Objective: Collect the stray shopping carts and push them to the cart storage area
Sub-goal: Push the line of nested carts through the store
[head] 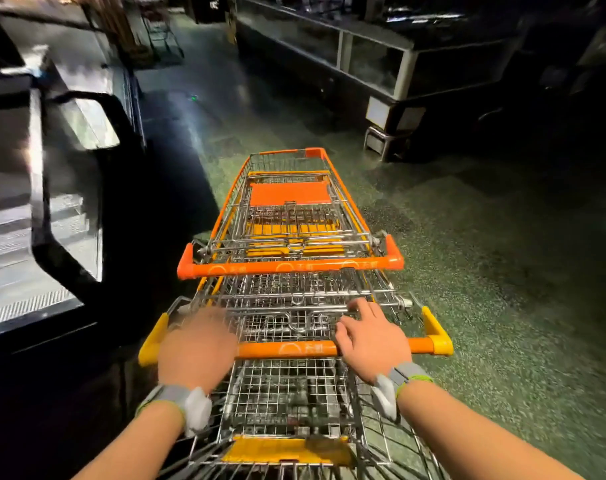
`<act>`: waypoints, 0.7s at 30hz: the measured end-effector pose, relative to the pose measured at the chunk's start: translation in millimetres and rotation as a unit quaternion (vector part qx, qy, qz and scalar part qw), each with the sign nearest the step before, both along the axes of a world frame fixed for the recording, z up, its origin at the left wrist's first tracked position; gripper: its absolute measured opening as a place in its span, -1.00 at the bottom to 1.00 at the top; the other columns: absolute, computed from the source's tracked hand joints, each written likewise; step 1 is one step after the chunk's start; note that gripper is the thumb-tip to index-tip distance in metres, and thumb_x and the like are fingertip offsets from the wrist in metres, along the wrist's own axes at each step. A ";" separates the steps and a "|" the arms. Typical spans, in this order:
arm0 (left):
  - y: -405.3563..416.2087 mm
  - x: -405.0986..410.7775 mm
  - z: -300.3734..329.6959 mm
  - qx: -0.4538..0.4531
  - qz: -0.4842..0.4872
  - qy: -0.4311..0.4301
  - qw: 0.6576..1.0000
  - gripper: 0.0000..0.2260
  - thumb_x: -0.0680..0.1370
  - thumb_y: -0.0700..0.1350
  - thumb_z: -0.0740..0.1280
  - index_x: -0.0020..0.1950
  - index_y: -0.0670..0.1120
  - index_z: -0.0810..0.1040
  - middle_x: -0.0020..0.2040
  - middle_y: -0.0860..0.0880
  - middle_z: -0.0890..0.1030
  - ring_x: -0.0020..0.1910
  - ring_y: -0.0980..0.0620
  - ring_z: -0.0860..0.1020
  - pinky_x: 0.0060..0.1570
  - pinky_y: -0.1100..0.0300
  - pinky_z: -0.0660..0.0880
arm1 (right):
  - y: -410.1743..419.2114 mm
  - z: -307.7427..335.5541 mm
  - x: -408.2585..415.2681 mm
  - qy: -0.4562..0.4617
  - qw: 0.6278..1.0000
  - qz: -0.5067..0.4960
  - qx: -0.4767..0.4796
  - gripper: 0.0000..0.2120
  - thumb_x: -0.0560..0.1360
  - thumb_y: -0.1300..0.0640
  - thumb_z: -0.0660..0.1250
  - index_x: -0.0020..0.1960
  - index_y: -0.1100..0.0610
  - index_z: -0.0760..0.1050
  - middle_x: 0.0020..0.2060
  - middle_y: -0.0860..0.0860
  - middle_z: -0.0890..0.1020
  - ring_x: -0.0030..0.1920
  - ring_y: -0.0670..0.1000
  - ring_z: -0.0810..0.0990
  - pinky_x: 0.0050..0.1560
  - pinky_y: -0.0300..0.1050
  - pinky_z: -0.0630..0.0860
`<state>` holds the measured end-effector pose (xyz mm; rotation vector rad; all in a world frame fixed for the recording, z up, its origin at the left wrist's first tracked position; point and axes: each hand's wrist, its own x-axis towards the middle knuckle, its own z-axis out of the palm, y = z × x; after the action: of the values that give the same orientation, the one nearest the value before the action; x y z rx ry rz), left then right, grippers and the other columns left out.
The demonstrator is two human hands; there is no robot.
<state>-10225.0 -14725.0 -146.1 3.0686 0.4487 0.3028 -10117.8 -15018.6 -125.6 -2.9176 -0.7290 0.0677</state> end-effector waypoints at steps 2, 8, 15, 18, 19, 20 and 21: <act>-10.0 13.1 0.8 -0.005 0.012 0.001 1.000 -0.58 0.53 0.17 -0.01 -0.44 0.11 0.45 0.27 0.20 0.53 -0.48 0.17 0.45 -0.40 0.22 0.34 | -6.5 2.1 19.9 0.008 1.000 0.007 -0.007 -0.48 0.56 -0.23 -0.17 0.02 -0.10 0.55 0.32 -0.07 0.36 0.33 -0.04 0.33 -0.23 -0.10 0.47; -39.4 61.9 0.3 -0.020 0.035 0.005 0.999 -0.58 0.54 0.19 0.00 -0.41 0.13 0.46 0.32 0.19 0.49 -0.54 0.11 0.41 -0.43 0.23 0.35 | -31.9 2.1 88.3 0.012 0.999 0.035 -0.017 -0.44 0.55 -0.22 -0.19 0.09 -0.10 0.56 0.37 -0.03 0.36 0.38 -0.01 0.31 -0.24 -0.13 0.46; -71.7 115.4 2.7 -0.011 0.056 -0.006 0.998 -0.63 0.53 0.11 0.09 -0.40 0.11 0.54 0.26 0.11 0.56 -0.59 0.16 0.31 -0.49 0.26 0.23 | -53.7 3.8 160.5 0.019 0.997 0.074 -0.025 -0.46 0.58 -0.22 -0.19 0.14 -0.10 0.54 0.45 -0.01 0.31 0.44 0.02 0.26 -0.21 -0.09 0.46; -85.2 135.3 5.9 -0.008 0.083 0.001 0.996 -0.63 0.53 0.12 0.07 -0.41 0.09 0.50 0.29 0.13 0.55 -0.59 0.15 0.34 -0.50 0.24 0.34 | -62.1 -1.3 188.6 0.002 0.995 0.098 -0.018 -0.53 0.61 -0.20 -0.11 0.10 -0.09 0.54 0.39 0.00 0.35 0.39 0.03 0.30 -0.25 -0.14 0.40; -91.3 145.8 6.5 -0.006 0.093 -0.002 0.996 -0.63 0.53 0.12 0.07 -0.40 0.10 0.50 0.30 0.14 0.54 -0.59 0.13 0.35 -0.50 0.24 0.35 | -66.3 -3.1 202.3 -0.002 0.994 0.106 -0.015 -0.54 0.62 -0.20 -0.10 0.10 -0.09 0.55 0.37 0.00 0.36 0.38 0.04 0.31 -0.26 -0.15 0.40; -97.6 154.6 6.8 -0.003 0.102 -0.006 0.995 -0.64 0.53 0.11 0.07 -0.41 0.10 0.48 0.29 0.13 0.55 -0.59 0.12 0.35 -0.51 0.24 0.31 | -71.3 -5.7 213.7 -0.003 0.994 0.113 -0.007 -0.54 0.62 -0.20 -0.08 0.11 -0.09 0.55 0.37 0.00 0.36 0.39 0.05 0.32 -0.24 -0.12 0.42; -95.8 155.6 8.1 0.000 0.100 -0.013 0.995 -0.66 0.52 0.10 0.09 -0.43 0.12 0.43 0.27 0.12 0.57 -0.61 0.11 0.32 -0.51 0.26 0.24 | -68.6 -5.0 215.2 -0.008 0.993 0.118 -0.004 -0.55 0.63 -0.20 -0.08 0.12 -0.09 0.55 0.37 0.01 0.36 0.39 0.06 0.32 -0.21 -0.09 0.45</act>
<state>-10069.4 -14820.8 -138.0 3.0185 0.7557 0.3475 -9902.6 -15087.2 -130.7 -2.8284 -1.0750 0.0725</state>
